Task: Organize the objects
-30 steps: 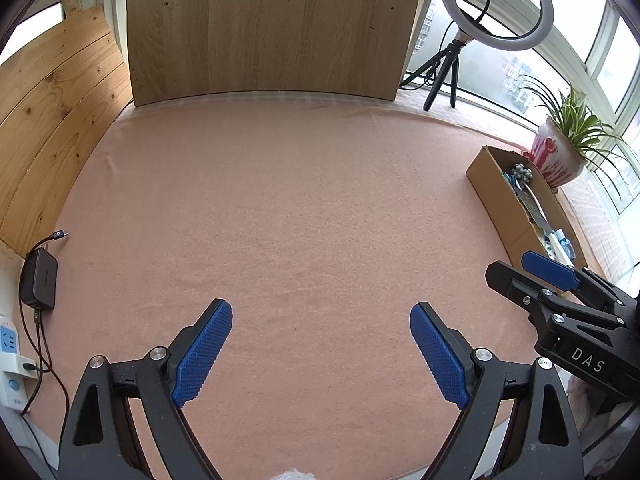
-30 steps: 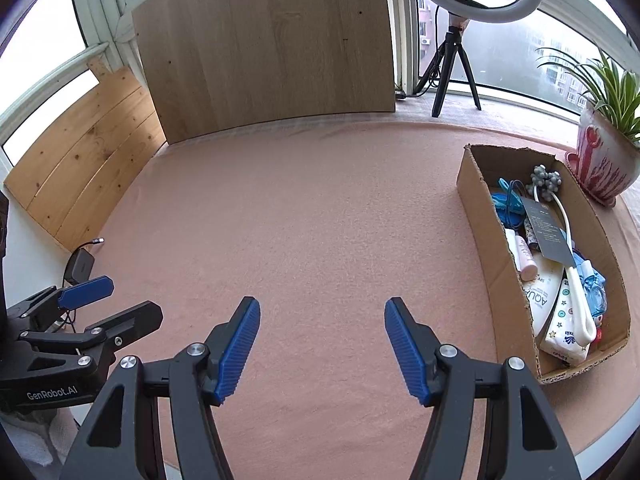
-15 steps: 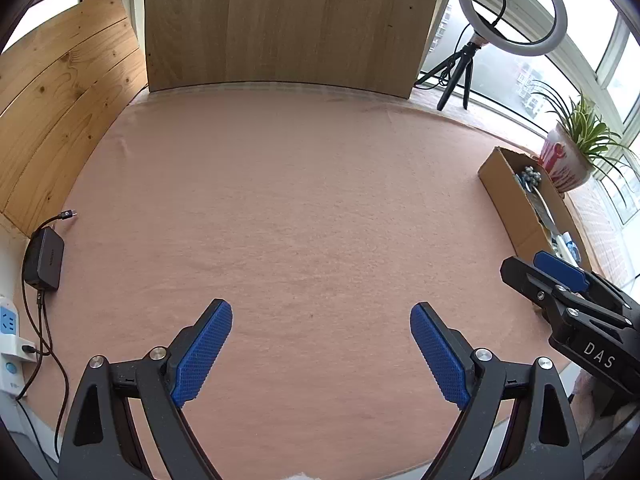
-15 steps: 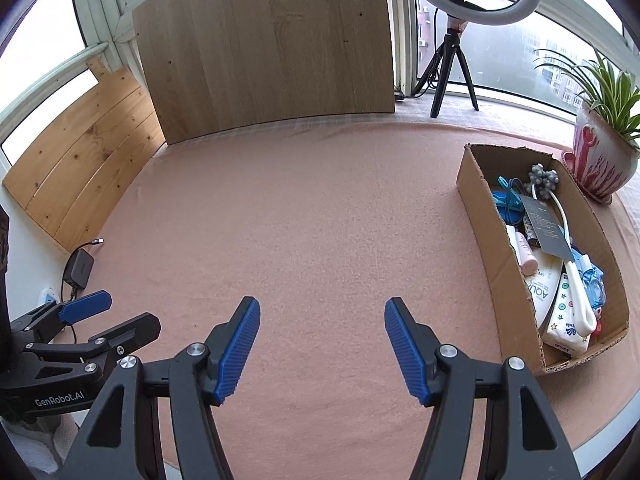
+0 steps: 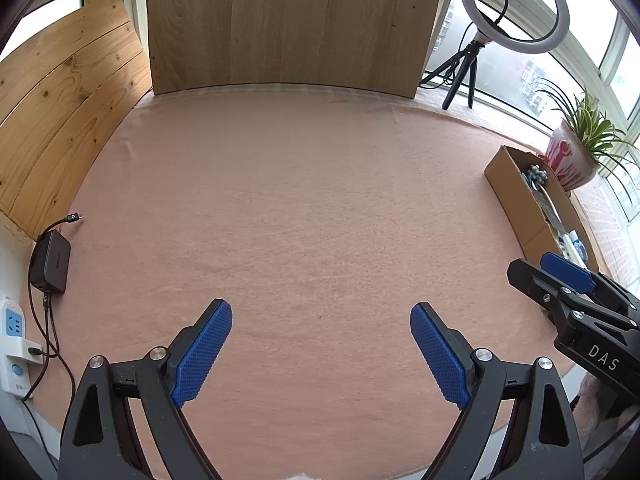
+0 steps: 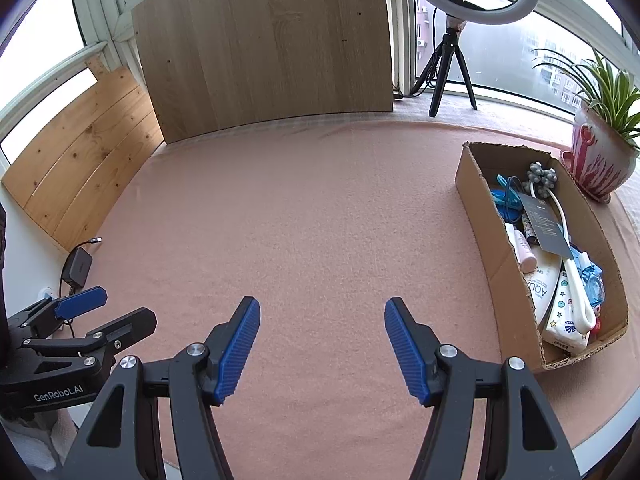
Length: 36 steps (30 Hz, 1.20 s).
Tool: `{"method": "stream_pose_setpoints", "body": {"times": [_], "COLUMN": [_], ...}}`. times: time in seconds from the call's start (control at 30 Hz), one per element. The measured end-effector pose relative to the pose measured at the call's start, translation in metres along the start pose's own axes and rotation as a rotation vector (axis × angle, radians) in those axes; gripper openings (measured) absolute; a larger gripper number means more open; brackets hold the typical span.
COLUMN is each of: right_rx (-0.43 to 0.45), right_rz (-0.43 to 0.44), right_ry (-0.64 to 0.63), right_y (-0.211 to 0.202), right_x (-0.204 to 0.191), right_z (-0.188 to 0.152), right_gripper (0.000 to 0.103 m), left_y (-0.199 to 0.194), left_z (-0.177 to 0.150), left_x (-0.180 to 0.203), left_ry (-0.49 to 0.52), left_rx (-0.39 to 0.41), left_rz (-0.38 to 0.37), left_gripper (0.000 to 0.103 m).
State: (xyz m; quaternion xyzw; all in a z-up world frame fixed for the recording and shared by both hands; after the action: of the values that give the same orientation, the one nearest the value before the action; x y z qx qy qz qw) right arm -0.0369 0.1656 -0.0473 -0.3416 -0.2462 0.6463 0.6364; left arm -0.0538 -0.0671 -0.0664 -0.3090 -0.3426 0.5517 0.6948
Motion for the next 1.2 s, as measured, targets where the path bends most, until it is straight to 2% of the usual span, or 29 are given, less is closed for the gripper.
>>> {"method": "stream_pose_setpoints", "body": {"times": [1.2], "right_rx": [-0.026], "right_rz": [0.005], "right_ry": [-0.008], "right_y": [0.012], "right_x": [0.003], "right_z": [0.000], "right_gripper": [0.061], "left_y": [0.013], "left_z": [0.009], "left_x": [-0.008], "left_ry": [0.010], "left_rx": [-0.011], "left_rz": [0.016], "left_gripper": [0.093]}}
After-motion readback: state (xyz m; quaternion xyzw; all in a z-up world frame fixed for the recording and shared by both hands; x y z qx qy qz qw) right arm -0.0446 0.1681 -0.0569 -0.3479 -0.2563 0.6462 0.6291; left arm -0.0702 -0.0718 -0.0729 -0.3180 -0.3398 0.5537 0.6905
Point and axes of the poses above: each gripper's, at about its wrist camera, not at the fingertips, and y roughly the way its jaws point, x to its right, z to its top, the point moved 4 cm from there along y, roughly the way its jaws point, and after that the axes turned 5 degrees about x, right-handed, at the moved point
